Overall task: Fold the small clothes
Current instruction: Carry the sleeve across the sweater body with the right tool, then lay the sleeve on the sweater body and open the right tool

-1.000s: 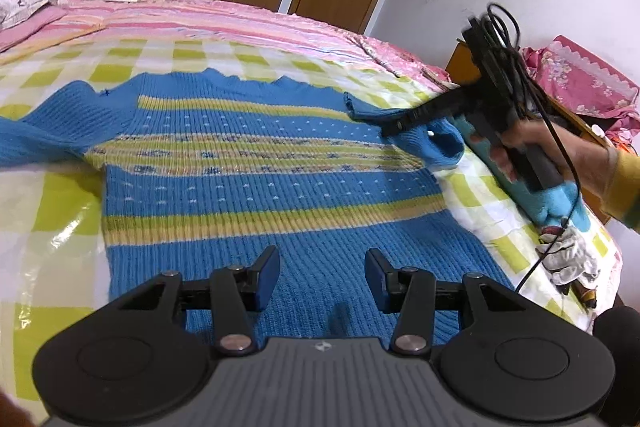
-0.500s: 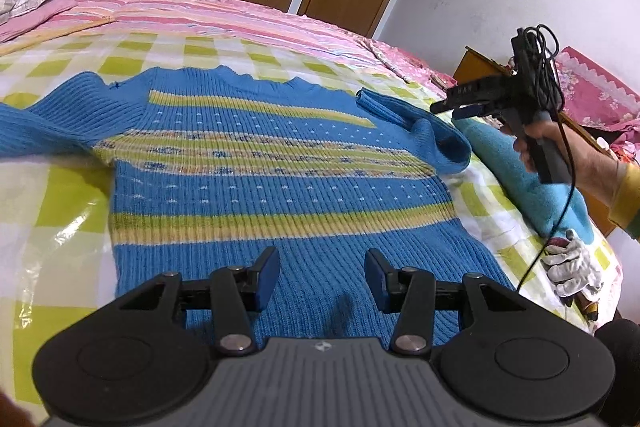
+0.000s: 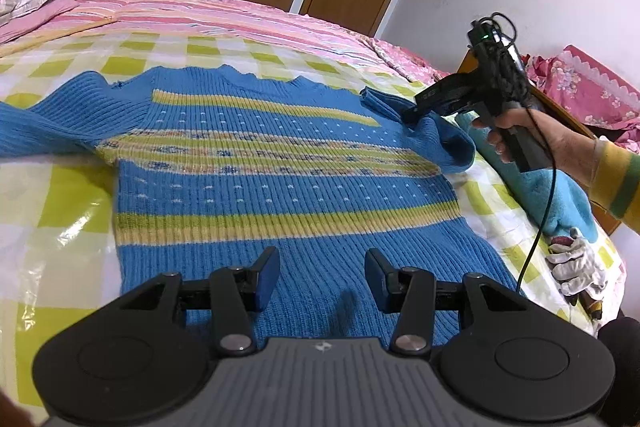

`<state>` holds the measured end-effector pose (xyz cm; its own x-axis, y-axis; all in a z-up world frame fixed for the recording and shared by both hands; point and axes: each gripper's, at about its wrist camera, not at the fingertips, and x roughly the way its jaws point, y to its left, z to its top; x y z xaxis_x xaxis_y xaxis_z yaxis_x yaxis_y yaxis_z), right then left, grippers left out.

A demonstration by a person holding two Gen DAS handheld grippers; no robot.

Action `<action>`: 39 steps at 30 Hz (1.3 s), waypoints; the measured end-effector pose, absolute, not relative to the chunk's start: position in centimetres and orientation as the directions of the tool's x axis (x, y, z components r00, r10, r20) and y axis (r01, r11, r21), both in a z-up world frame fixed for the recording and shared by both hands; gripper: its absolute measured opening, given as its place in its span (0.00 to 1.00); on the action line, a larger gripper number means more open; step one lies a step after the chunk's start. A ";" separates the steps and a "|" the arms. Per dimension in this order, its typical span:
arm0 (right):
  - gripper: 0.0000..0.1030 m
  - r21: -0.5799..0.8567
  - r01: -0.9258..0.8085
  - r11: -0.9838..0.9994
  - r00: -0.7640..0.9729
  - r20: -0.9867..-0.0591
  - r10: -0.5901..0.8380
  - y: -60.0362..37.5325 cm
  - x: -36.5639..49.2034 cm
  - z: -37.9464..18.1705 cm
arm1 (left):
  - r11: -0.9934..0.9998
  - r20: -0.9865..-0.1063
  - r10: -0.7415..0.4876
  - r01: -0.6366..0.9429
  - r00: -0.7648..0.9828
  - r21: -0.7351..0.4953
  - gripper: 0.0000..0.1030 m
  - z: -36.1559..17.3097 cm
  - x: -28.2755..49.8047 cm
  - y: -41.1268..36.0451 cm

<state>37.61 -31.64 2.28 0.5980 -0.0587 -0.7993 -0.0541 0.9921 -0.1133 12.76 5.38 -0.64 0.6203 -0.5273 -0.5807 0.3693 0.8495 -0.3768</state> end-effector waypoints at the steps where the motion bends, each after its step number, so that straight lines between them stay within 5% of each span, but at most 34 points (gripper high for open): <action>1: 0.16 -0.097 -0.052 0.994 0.600 -0.799 -0.047 -31.5 37.2 2.8 | 0.849 -0.580 -0.528 0.368 0.620 -0.379 0.50 -0.6 12.8 5.4; 10: 0.05 0.158 -0.095 0.983 0.668 -0.722 0.181 -27.3 34.4 8.8 | 0.844 -0.532 -0.535 0.382 0.656 -0.376 0.50 0.8 12.0 6.1; 14: 0.07 0.060 -0.194 0.979 0.689 -0.702 0.179 -23.9 33.8 10.3 | 0.845 -0.509 -0.531 0.379 0.677 -0.378 0.50 1.5 11.7 6.9; 17: 0.34 -0.048 -0.192 0.980 0.692 -0.715 0.101 -24.2 34.5 9.5 | 0.842 -0.499 -0.533 0.373 0.684 -0.388 0.50 1.7 11.7 7.4; 19: 0.63 -0.088 -0.173 0.981 0.665 -0.745 0.051 -25.7 35.6 8.2 | 0.842 -0.499 -0.534 0.373 0.683 -0.391 0.51 1.6 11.8 7.5; 26: 0.64 -0.114 -0.106 0.988 0.574 -0.819 -0.033 -30.3 38.3 3.2 | 0.845 -0.540 -0.532 0.372 0.652 -0.384 0.51 0.4 12.6 6.7; 29: 0.46 -0.126 -0.099 0.987 0.532 -0.845 -0.054 -30.6 38.9 1.4 | 0.849 -0.554 -0.526 0.367 0.645 -0.379 0.51 0.1 12.8 6.5; 31: 0.19 -0.086 -0.093 0.992 0.528 -0.849 -0.024 -30.7 38.5 1.4 | 0.849 -0.557 -0.527 0.362 0.642 -0.385 0.51 -0.1 12.8 6.4; 34: 0.10 -0.014 -0.046 0.999 0.545 -0.838 0.013 -31.2 37.8 2.7 | 0.848 -0.561 -0.529 0.360 0.637 -0.389 0.51 -0.2 12.9 6.4; 39: 0.08 0.155 0.001 0.988 0.622 -0.774 0.121 -31.2 35.9 7.0 | 0.842 -0.537 -0.537 0.376 0.651 -0.386 0.51 0.5 12.3 6.4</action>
<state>35.87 -31.19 6.99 0.6221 0.1209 -0.7736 0.0010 0.9879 0.1552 12.35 6.42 0.49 0.6512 -0.5368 -0.5365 0.3764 0.8423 -0.3858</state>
